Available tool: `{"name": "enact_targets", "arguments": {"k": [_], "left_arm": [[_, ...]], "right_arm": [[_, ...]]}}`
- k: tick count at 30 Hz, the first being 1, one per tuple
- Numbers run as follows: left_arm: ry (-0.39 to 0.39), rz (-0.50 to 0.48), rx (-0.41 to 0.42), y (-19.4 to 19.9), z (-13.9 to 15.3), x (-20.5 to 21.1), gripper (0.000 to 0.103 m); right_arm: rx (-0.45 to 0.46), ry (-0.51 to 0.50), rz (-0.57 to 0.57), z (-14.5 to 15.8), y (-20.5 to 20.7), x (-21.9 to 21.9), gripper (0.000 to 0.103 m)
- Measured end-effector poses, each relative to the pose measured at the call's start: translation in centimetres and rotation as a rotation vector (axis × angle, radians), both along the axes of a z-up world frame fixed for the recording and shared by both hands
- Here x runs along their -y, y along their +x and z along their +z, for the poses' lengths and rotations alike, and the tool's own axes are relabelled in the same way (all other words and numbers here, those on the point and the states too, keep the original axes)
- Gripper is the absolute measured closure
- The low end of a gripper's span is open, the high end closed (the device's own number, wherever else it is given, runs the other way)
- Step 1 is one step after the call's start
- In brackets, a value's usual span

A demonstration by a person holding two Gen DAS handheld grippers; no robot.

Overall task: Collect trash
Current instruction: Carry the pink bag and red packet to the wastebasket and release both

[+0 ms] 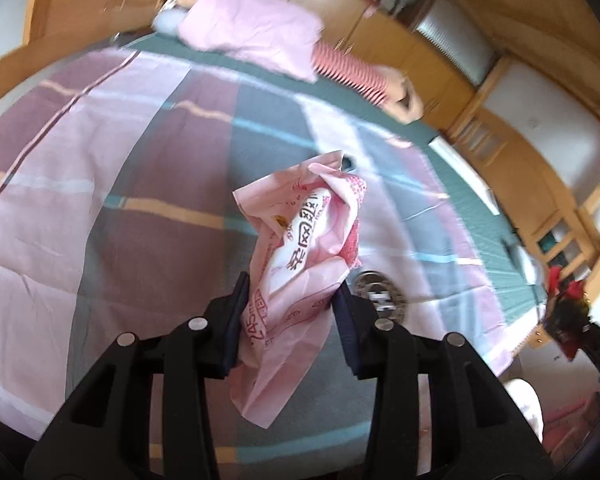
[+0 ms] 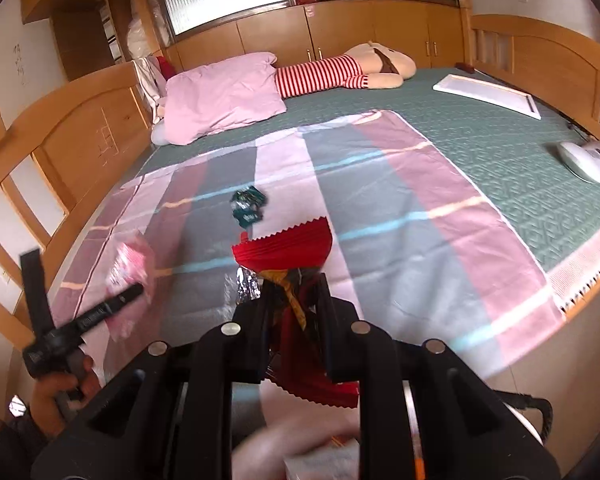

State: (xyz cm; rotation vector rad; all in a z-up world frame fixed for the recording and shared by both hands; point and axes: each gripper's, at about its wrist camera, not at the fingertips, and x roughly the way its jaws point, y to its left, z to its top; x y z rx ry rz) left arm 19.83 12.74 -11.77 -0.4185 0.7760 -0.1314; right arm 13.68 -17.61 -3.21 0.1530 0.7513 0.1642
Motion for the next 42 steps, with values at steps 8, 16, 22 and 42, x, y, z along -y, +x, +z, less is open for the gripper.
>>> {"name": "enact_targets", "arguments": {"k": [8,16,22,42], "left_arm": [[0.188,0.053,0.081,-6.3,6.8,5.0,0.063],[0.361,0.033,0.197,-13.5,12.3,10.5,0.063],[0.381,0.015,0.242,-16.6,13.6,12.5,0.063],[0.402,-0.108,0.193,-18.4,10.7,16.6,0.063]], "right_arm": [[-0.094,-0.01,-0.022,-2.6,-3.9,2.4,0.082],[0.003,-0.059,-0.022,0.7,-8.9,4.2,0.082],[0.093,-0.093,-0.023,3.4,-12.2,5.5,0.082],[-0.04,-0.052,0.077,0.9,-14.0,6.2,0.082]]}}
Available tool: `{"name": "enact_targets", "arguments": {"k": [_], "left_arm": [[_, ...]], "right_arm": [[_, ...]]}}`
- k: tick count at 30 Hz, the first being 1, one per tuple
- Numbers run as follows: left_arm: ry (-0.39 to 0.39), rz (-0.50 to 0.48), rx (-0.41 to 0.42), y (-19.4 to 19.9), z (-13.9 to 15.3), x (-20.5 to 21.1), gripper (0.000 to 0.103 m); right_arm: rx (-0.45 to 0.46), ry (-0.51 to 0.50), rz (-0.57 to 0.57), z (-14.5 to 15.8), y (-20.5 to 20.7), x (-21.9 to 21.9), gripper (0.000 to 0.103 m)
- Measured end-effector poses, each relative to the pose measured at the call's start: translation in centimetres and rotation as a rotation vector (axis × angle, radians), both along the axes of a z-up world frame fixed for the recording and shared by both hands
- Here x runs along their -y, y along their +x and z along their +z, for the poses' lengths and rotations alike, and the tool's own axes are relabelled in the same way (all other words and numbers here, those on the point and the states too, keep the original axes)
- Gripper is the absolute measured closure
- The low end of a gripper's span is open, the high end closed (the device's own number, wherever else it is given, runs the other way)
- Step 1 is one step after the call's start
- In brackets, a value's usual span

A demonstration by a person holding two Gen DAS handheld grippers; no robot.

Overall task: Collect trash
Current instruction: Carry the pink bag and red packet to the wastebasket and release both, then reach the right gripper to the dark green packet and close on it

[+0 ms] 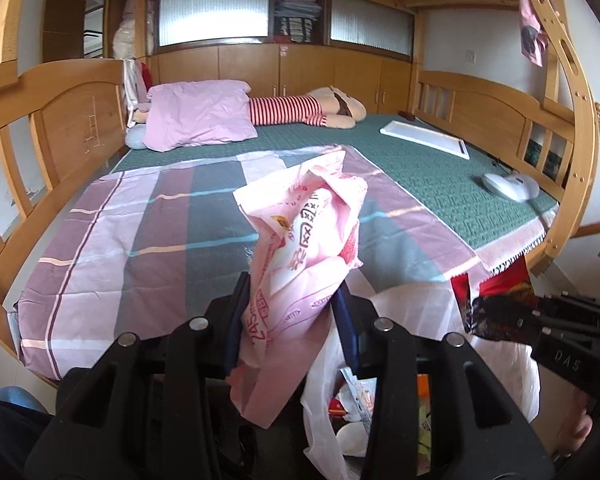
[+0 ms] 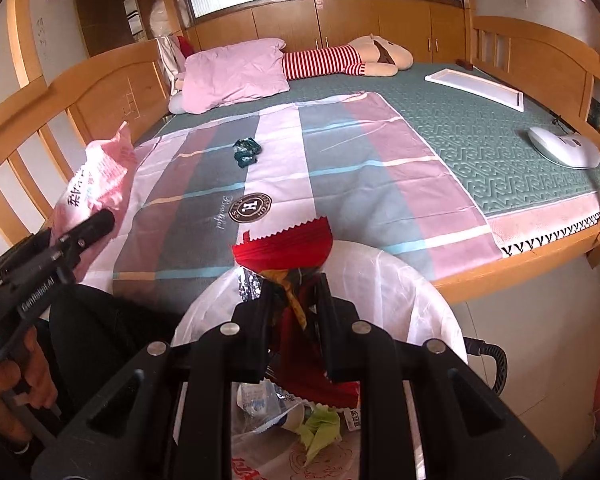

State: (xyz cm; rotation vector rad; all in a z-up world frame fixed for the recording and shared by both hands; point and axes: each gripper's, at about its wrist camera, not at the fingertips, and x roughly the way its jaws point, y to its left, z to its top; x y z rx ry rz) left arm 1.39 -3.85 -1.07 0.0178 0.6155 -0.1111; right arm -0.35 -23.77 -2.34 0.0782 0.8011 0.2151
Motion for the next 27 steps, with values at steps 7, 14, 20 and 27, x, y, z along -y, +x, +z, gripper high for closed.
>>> {"name": "enact_targets", "arguments": {"k": [7,14,20,27], "left_arm": [[0.016,-0.037,-0.056,0.0,-2.0,1.3,0.063],[0.01,-0.027,-0.057,-0.2,-2.2,1.0,0.063],[0.002,-0.031,-0.077,0.0,-2.6,1.0,0.063],[-0.024,-0.141,-0.14,0.4,-3.8,2.4,0.062]], "right_arm": [[-0.035,-0.005,-0.03,-1.2,-0.1,0.9,0.082],[-0.07,-0.02,-0.029,-2.0,0.1,0.7,0.079],[-0.146,0.035,-0.08,-3.2,0.5,2.1,0.061],[0.002,0.07,-0.221,0.0,-0.6,4.7,0.058]]}}
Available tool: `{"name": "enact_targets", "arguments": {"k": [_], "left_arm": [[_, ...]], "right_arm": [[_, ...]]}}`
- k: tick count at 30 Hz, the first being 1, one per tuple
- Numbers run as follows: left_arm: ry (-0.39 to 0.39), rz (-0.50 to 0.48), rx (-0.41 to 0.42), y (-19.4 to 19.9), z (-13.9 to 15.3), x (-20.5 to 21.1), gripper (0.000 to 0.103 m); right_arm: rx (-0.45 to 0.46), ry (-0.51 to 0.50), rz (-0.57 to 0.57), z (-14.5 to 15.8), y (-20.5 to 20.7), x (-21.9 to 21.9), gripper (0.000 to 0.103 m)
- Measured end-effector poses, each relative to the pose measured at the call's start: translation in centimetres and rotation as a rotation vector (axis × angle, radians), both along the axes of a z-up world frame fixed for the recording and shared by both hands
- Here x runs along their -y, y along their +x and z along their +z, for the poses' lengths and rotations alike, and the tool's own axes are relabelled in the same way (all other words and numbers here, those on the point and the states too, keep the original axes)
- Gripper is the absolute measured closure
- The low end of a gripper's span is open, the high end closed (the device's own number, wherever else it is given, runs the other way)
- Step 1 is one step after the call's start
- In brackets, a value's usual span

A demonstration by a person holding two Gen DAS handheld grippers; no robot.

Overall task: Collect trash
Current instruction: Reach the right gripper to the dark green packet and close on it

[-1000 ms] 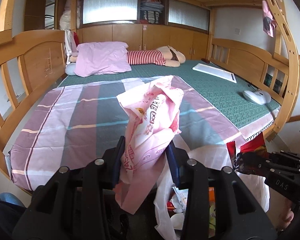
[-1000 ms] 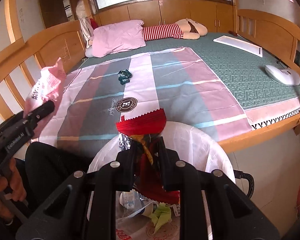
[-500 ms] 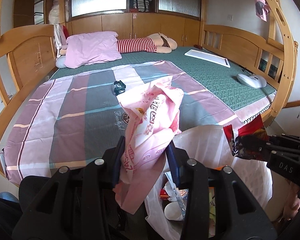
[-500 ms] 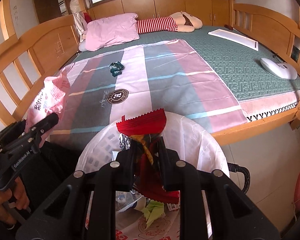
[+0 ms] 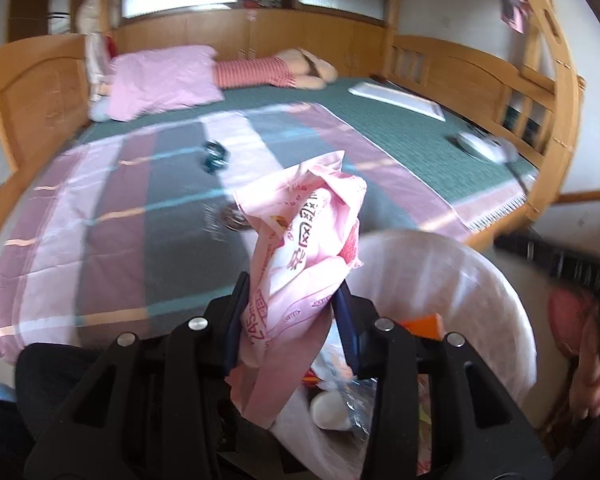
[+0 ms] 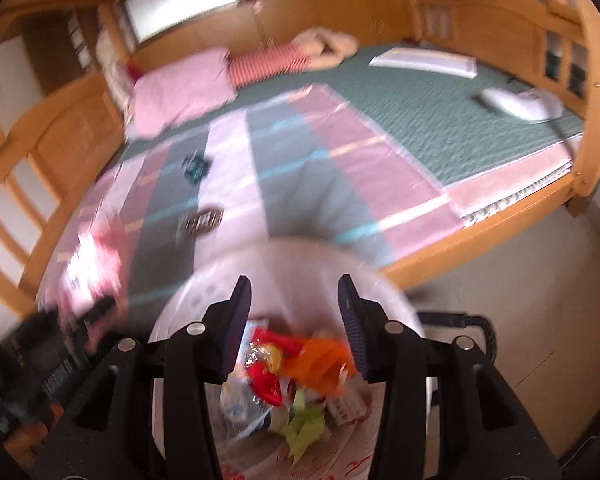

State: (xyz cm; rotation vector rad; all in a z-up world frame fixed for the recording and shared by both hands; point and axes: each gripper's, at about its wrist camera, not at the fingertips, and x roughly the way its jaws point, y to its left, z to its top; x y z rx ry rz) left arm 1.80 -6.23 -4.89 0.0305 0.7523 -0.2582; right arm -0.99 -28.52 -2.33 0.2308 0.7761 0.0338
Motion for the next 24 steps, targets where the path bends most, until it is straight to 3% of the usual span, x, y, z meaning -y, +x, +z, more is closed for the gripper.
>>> {"name": "enact_targets", "arguments": {"k": [5,6,9,11,14,18,21,24], "left_arm": [[-0.003,-0.221,-0.107,-0.4,-2.7,3.2,0.057],[0.001,-0.253,-0.122,-0.5,-3.2,3.8,0.052],[0.038,-0.304,-0.118,-1.1,-3.8,5.0,0.019],[0.039,-0.298,-0.085,-1.2,-3.5,4.7,0.014],[0.008,-0.215,-0.062,-0.3,-3.1,2.5,0.011],[-0.028,0.001,-0.031,3.0,-2.3,-3.1,0.009],[-0.004,0.16,-0.008,5.8,-2.1,-7.7,0.008],[0.023,0.277,-0.022,8.7,-2.4,-11.6,0.007]], "right_arm": [[0.06,0.041,-0.066,1.5,0.0,1.6,0.054],[0.058,0.047,-0.07,1.6,0.2,1.7,0.054],[0.057,0.067,-0.077,1.6,0.8,1.5,0.053],[0.054,0.097,-0.074,1.7,1.8,1.2,0.051],[0.047,0.118,-0.046,2.0,4.6,0.0,0.05],[0.03,0.091,0.035,2.2,9.4,-3.3,0.05],[0.03,0.034,0.112,1.8,14.4,-7.5,0.049],[-0.009,0.045,0.179,0.6,19.0,-11.2,0.044]]}}
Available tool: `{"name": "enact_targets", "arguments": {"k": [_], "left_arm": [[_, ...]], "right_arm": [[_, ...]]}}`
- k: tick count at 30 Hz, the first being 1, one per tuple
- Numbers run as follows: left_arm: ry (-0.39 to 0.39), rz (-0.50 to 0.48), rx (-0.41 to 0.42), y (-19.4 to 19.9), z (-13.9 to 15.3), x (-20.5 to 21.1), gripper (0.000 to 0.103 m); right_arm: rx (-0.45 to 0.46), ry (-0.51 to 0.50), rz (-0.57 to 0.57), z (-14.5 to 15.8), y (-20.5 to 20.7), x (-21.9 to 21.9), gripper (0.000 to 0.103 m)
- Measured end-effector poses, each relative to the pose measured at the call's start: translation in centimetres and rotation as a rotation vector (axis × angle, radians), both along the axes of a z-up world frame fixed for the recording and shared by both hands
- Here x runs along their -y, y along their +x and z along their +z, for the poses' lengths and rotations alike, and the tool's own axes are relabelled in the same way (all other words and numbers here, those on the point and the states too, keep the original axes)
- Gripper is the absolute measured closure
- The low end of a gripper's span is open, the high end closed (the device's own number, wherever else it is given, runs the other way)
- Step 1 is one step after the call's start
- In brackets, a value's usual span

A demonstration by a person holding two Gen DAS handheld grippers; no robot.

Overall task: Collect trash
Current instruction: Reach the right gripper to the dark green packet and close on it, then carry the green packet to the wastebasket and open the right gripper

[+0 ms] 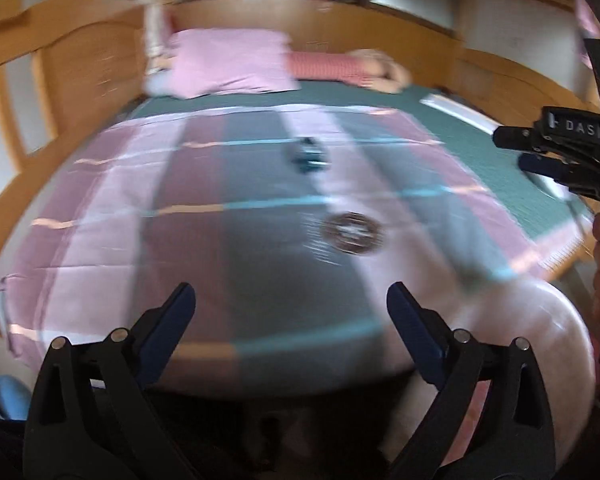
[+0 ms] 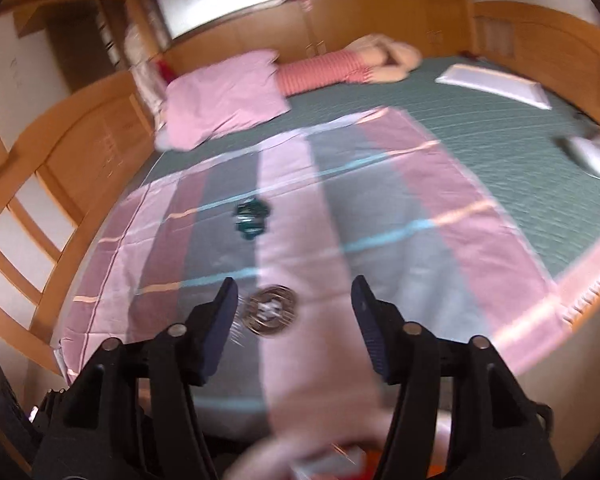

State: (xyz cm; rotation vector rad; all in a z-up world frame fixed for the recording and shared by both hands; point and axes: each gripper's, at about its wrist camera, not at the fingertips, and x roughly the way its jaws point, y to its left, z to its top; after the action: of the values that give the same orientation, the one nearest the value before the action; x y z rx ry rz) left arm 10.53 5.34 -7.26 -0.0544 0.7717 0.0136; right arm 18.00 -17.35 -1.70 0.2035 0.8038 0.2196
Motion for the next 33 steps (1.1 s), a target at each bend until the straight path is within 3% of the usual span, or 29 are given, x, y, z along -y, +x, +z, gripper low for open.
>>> {"name": "enact_targets", "arguments": {"k": [5,9,14,19,22,28,33], "left_arm": [[-0.009,0.123,-0.039,4.2,-1.4,-5.1,0.007],[-0.179,0.246,-0.085,5.4,-3.2,-8.7,0.006],[-0.252,0.279,-0.121,6.0,-4.7,-9.9,0.005],[-0.322,0.357,-0.172,6.4,-6.4,-11.4,0.005],[-0.349,0.37,-0.204,6.7,-7.0,-11.5,0.005],[-0.33,0.354,-0.21,6.8,-6.9,-10.4,0.005],[-0.296,0.339,-0.186,6.4,-6.4,-9.9,0.005]], "right_arm": [[-0.066,-0.055,0.069,-3.5,8.5,-6.8,0.044],[-0.126,-0.058,0.05,-6.7,14.6,-9.8,0.044],[-0.2,-0.012,-0.032,-9.8,21.6,-11.8,0.039],[-0.262,-0.049,-0.074,-13.0,25.6,-13.3,0.039],[-0.262,-0.021,-0.054,-13.6,25.8,-14.0,0.042],[-0.22,-0.115,0.079,-12.6,23.5,-16.3,0.069],[-0.173,-0.127,0.114,-9.0,19.2,-15.2,0.071]]}}
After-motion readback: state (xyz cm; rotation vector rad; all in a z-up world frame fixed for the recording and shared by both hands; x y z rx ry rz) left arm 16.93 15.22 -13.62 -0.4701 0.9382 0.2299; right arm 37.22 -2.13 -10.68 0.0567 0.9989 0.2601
